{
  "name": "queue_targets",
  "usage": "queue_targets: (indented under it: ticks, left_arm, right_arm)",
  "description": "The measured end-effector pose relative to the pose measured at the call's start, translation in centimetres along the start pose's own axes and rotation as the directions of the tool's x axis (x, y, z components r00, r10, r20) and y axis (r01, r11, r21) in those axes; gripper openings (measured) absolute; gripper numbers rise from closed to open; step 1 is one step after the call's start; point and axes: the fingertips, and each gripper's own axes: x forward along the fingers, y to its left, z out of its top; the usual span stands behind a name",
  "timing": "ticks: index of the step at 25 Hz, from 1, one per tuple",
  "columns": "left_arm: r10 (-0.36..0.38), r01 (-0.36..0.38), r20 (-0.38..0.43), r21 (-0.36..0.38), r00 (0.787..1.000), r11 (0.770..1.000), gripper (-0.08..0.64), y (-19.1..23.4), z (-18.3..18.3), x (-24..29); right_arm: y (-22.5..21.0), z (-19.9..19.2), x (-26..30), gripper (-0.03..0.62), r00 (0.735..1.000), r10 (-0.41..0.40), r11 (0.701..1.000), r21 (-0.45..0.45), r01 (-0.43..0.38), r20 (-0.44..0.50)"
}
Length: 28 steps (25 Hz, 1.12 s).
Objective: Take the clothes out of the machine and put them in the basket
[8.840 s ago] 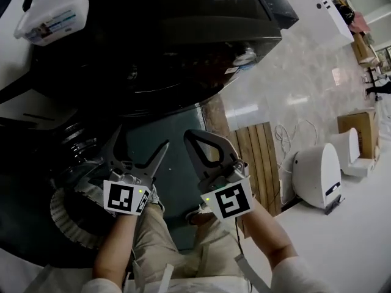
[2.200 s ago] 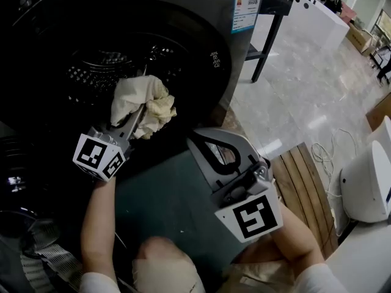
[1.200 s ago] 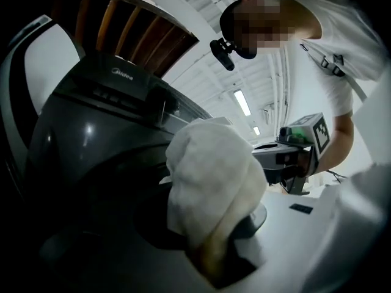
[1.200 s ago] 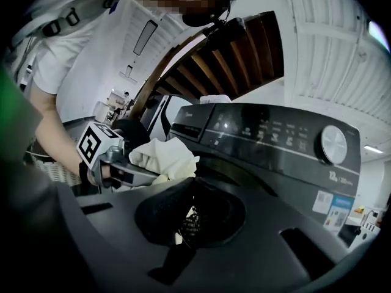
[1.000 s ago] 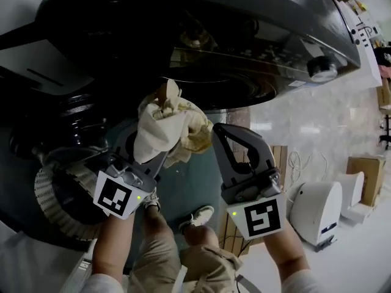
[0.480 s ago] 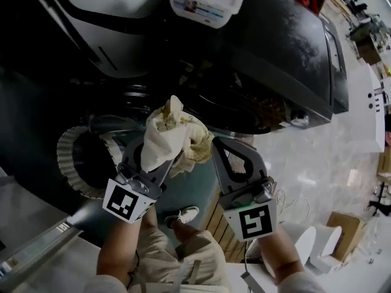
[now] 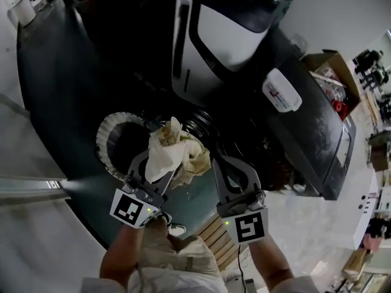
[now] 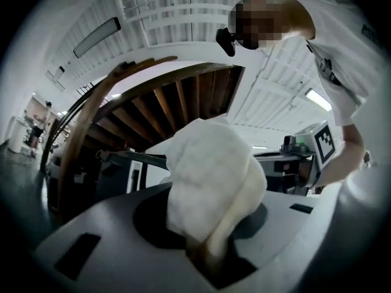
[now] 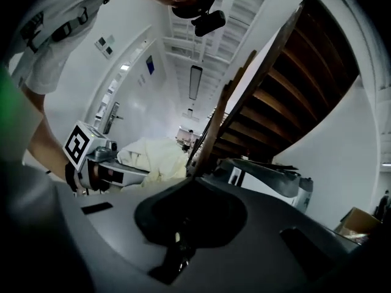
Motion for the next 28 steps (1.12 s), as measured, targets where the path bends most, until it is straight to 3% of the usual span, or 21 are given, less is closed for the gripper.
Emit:
queue_targets:
  ticks: [5, 11, 16, 22, 28]
  left_arm:
    - [0.18, -0.179, 0.035, -0.017, 0.983, 0.984, 0.133, 6.7, 3.7, -6.0]
    - [0.36, -0.359, 0.002, -0.041, 0.933, 0.932, 0.133, 13.2, 6.4, -13.1]
    - [0.489, -0.488, -0.005, -0.043, 0.872, 0.872, 0.133, 17.5, 8.5, -17.7]
    - [0.604, -0.604, -0.006, 0.0, 0.797, 0.797, 0.133, 20.8, 10.1, -20.5]
    - [0.713, -0.713, -0.048, 0.022, 0.7, 0.701, 0.136, 24.6, 5.6, -21.2]
  right_arm:
    - [4.1, 5.5, 5.7, 0.014, 0.992, 0.122, 0.991, -0.052, -0.12, 0.036]
    - [8.8, 9.4, 12.0, 0.014, 0.968, 0.244, 0.969, -0.061, -0.241, 0.058]
    - [11.7, 11.6, 16.4, 0.014, 0.942, 0.323, 0.946, -0.055, -0.32, 0.085]
    - [14.7, 13.3, 21.8, 0.014, 0.882, 0.452, 0.892, -0.05, -0.449, 0.136]
    - [18.1, 9.6, 26.6, 0.014, 0.795, 0.598, 0.801, -0.06, -0.596, 0.103]
